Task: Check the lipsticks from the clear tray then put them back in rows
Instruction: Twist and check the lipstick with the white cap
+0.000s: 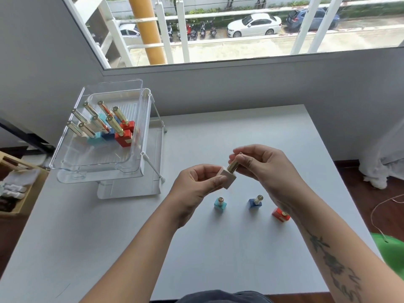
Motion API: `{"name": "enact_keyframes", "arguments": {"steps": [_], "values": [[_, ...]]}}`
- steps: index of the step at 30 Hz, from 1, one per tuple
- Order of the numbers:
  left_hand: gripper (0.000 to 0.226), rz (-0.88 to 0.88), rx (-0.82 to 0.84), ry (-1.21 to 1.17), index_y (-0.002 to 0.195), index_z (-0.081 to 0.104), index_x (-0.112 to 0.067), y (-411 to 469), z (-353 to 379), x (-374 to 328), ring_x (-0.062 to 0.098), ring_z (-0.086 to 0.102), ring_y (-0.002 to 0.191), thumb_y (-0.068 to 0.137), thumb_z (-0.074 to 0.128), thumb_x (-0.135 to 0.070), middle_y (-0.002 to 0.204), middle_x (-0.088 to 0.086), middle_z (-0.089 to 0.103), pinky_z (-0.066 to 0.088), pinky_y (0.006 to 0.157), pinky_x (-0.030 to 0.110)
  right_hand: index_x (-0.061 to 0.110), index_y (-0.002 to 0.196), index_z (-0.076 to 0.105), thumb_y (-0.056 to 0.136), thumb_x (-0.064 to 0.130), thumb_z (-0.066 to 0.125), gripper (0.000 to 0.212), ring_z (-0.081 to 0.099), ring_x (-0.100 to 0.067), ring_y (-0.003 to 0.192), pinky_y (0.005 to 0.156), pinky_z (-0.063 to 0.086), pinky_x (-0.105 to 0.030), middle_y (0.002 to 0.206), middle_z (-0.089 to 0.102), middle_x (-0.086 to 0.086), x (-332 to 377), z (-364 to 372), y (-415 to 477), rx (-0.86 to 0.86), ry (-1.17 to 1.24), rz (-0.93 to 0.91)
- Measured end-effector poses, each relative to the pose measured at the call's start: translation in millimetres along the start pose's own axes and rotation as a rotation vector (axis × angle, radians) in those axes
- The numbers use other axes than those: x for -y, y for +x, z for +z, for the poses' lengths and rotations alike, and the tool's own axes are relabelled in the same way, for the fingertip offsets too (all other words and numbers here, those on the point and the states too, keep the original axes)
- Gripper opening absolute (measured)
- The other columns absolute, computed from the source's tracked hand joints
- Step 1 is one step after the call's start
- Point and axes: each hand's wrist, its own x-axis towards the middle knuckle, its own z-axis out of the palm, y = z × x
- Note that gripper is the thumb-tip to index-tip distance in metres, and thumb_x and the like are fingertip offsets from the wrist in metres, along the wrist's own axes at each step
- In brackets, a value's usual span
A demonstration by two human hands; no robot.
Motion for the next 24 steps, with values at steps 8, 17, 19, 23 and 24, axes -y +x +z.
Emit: {"name": "enact_keyframes", "arguments": {"steps": [8,17,19,23,24], "values": [[0.017,0.071,-0.119,0.090,0.093,0.077,-0.021,-2.2,-1.5,8.7,0.023,0.072,0.099,0.077,0.081,-0.016,0.100,0.007,0.077,0.055,0.092,0.033,0.016,0.083,0.074,0.088,0.006,0.066,0.013,0.075,-0.022,0.083,0.074,0.058,-0.024,0.085,0.077,-0.011,-0.7,7.2,3.6,-0.033,-0.079,-0.056],[0.028,0.058,-0.268,0.276,0.102,0.072,-0.034,-22.9,-52.2,29.1,0.003,0.069,0.099,0.077,0.082,-0.027,0.104,-0.015,0.074,0.054,0.076,0.017,0.017,0.089,0.071,0.088,0.007,0.066,0.011,0.071,-0.015,0.089,0.080,0.058,-0.028,0.090,0.075,-0.002,-19.1,41.5,10.6,0.075,-0.317,-0.088],[0.029,0.015,-0.354,0.453,0.105,0.069,-0.038,-33.1,-74.6,45.6,-0.003,0.065,0.099,0.078,0.078,-0.038,0.104,-0.022,0.071,0.053,0.078,0.016,0.022,0.089,0.070,0.088,0.012,0.068,0.011,0.069,-0.012,0.090,0.083,0.058,-0.035,0.090,0.074,0.003,-26.5,53.4,14.5,0.069,-0.422,-0.094],[0.035,-0.072,-0.432,0.842,0.120,0.061,-0.032,-56.8,-117.1,83.6,0.003,0.053,0.118,0.086,0.067,-0.040,0.124,-0.019,0.061,0.040,0.097,0.021,0.022,0.089,0.069,0.087,0.013,0.067,0.010,0.068,-0.015,0.090,0.078,0.053,-0.023,0.091,0.073,0.000,-49.4,78.4,23.0,0.045,-0.507,-0.079],[0.040,-0.078,-0.432,0.953,0.126,0.059,-0.029,-62.0,-126.8,91.8,0.007,0.048,0.124,0.088,0.065,-0.039,0.130,-0.015,0.058,0.036,0.101,0.022,0.022,0.089,0.068,0.088,0.013,0.067,0.010,0.068,-0.014,0.090,0.073,0.051,-0.017,0.091,0.072,0.000,-56.1,84.0,25.2,0.039,-0.522,-0.072]]}}
